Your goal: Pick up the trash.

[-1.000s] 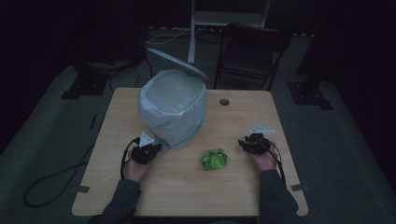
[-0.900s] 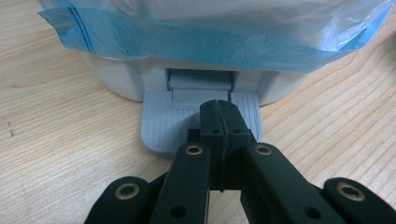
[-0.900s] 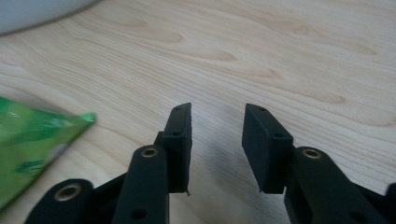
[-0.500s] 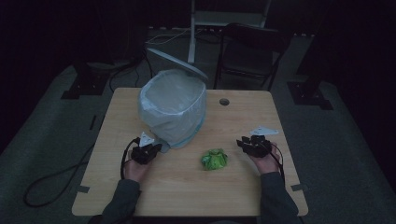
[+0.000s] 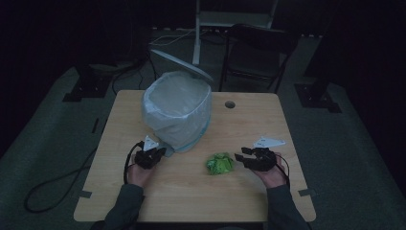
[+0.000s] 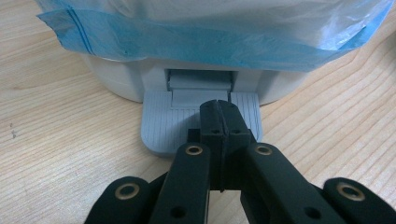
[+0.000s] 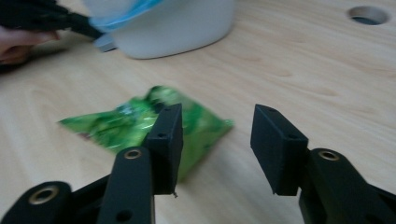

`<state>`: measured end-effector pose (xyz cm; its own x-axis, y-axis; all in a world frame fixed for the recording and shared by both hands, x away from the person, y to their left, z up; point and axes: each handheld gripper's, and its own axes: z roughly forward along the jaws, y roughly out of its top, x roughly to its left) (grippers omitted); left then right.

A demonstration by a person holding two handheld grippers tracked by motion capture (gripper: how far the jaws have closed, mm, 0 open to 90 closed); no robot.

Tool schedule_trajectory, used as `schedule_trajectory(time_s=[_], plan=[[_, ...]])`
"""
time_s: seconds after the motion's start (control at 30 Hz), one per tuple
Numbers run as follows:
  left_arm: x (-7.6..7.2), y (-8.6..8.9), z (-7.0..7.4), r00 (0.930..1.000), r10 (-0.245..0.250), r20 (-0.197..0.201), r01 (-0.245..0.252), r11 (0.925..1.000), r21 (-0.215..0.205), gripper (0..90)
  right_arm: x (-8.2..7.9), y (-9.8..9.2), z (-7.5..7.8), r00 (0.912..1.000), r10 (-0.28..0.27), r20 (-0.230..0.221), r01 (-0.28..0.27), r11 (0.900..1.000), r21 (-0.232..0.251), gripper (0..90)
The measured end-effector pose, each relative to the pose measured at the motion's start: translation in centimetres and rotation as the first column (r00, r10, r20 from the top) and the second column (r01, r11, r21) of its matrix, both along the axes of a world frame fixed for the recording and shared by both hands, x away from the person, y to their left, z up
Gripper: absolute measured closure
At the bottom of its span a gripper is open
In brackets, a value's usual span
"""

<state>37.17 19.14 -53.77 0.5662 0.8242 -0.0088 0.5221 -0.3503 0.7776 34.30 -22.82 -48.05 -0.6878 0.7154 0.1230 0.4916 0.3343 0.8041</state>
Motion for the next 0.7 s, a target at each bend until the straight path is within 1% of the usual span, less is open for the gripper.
schedule_trajectory(time_s=[0.07, 0.1, 0.2, 0.23, 0.3, 0.37, 0.47, 0.6, 0.7], plan=[[0.0, 0.0, 0.0, 1.0, 0.0, 0.0, 0.0, 1.0, 0.001, 90.0, -0.3, 0.4, -0.2, 0.9993, 0.036, -0.011, -0.036, 0.999, 0.005, 50.5], [0.0, 0.0, 0.0, 1.0, 0.0, 0.001, 0.0, 1.0, 0.002, 90.0, -0.5, 0.6, -0.2, 0.9989, 0.045, -0.014, -0.045, 0.999, -0.002, 50.0], [0.0, 0.0, 0.0, 1.0, -0.001, 0.003, 0.001, 1.0, 0.008, 90.0, -0.6, 1.4, -0.7, 0.9972, 0.068, -0.031, -0.069, 0.997, -0.043, 50.5], [0.0, 0.0, 0.0, 1.0, -0.001, 0.003, 0.001, 1.0, 0.009, 90.0, -0.6, 1.6, -1.0, 0.9959, 0.079, -0.043, -0.081, 0.995, -0.058, 51.5], [0.0, -0.1, 0.0, 1.0, -0.001, 0.004, 0.001, 0.9999, 0.011, 90.0, -0.4, 1.8, -1.4, 0.995, 0.083, -0.054, -0.088, 0.992, -0.09, 52.7], [0.0, 0.0, 0.0, 1.0, -0.002, 0.004, 0.002, 0.9999, 0.011, 90.0, -0.1, 1.9, -1.8, 0.9952, 0.076, -0.062, -0.083, 0.99, -0.118, 53.7], [0.0, -0.1, 0.0, 1.0, -0.002, 0.005, 0.002, 0.9999, 0.012, 90.0, 0.6, 1.9, -2.3, 0.9987, 0.028, -0.042, -0.035, 0.985, -0.169, 53.6], [0.0, -0.1, 0.0, 1.0, -0.002, 0.007, 0.002, 0.9999, 0.015, 90.0, 1.7, 2.0, -2.6, 0.9998, -0.004, -0.022, 0.0, 0.983, -0.186, 54.4], [0.0, -0.1, 0.0, 1.0, -0.002, 0.007, 0.002, 0.9999, 0.014, 90.0, 2.0, 1.9, -2.6, 0.9995, -0.031, -0.004, 0.03, 0.986, -0.166, 54.6]])
